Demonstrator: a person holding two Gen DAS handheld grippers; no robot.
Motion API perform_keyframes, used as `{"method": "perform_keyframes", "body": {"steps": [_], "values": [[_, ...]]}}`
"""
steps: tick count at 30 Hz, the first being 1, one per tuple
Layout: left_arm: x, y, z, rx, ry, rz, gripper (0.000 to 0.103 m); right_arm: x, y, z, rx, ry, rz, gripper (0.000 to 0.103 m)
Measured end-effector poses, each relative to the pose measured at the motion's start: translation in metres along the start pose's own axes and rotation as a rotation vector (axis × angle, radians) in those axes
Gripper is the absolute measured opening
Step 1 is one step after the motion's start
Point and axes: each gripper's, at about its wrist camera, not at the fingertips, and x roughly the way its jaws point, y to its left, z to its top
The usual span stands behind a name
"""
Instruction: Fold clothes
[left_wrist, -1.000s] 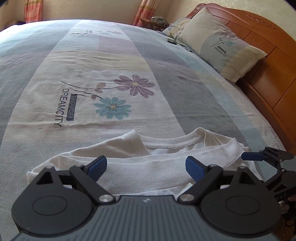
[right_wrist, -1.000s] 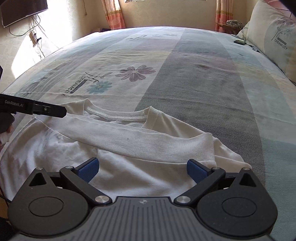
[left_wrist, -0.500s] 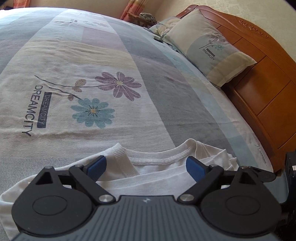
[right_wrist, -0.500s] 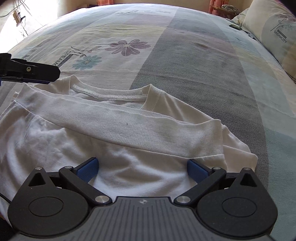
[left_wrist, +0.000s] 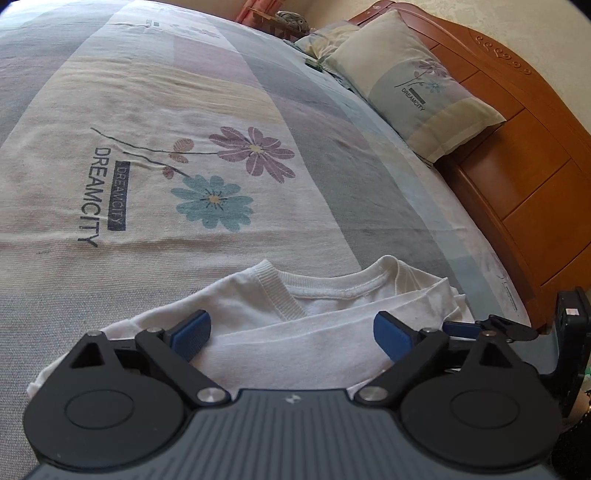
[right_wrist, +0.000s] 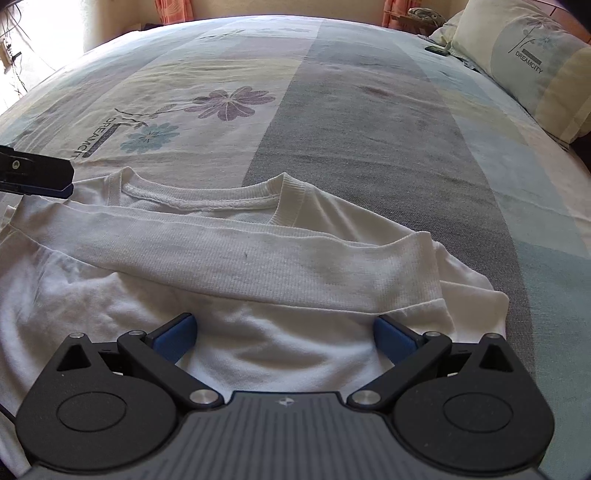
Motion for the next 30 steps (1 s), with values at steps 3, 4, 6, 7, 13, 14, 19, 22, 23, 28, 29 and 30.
{"method": "perform_keyframes", "body": {"steps": [3, 4, 6, 7, 13, 14, 19, 22, 23, 28, 29, 30], "values": [[0.001, 0.006, 0.008, -0.046, -0.016, 0.003, 0.094, 0.001, 0.000, 0.000, 0.003, -0.004, -0.003, 0.103], [0.001, 0.005, 0.010, -0.040, -0.014, 0.005, 0.094, 0.001, 0.000, -0.001, 0.004, -0.007, -0.003, 0.103], [-0.003, 0.000, 0.012, -0.009, -0.010, 0.014, 0.094, 0.000, 0.000, -0.002, 0.004, -0.013, -0.002, 0.103], [-0.006, -0.003, 0.012, 0.009, -0.008, 0.015, 0.094, 0.000, 0.000, -0.002, 0.004, -0.015, -0.002, 0.103], [-0.028, -0.015, 0.001, 0.076, -0.015, -0.017, 0.096, 0.000, -0.002, -0.004, 0.016, -0.026, -0.008, 0.103], [-0.025, -0.013, 0.000, 0.080, -0.005, -0.012, 0.097, 0.000, -0.002, -0.004, 0.019, -0.029, -0.010, 0.103], [-0.006, -0.005, -0.003, 0.086, 0.061, 0.057, 0.098, 0.000, 0.000, -0.005, 0.025, -0.038, -0.019, 0.103], [-0.004, -0.005, 0.000, 0.091, 0.073, 0.060, 0.098, -0.002, 0.001, -0.003, 0.018, -0.032, -0.025, 0.103], [-0.004, -0.005, 0.000, 0.094, 0.076, 0.061, 0.098, -0.004, 0.000, 0.000, 0.023, -0.022, -0.027, 0.103], [-0.007, -0.008, 0.000, 0.098, 0.076, 0.070, 0.098, -0.023, -0.004, 0.016, 0.070, -0.075, -0.002, 0.103], [-0.009, -0.008, 0.001, 0.091, 0.070, 0.072, 0.098, -0.027, -0.005, 0.022, 0.075, -0.112, 0.008, 0.103], [-0.013, -0.009, 0.002, 0.085, 0.058, 0.073, 0.098, -0.029, -0.006, 0.028, 0.077, -0.138, 0.015, 0.103]]}}
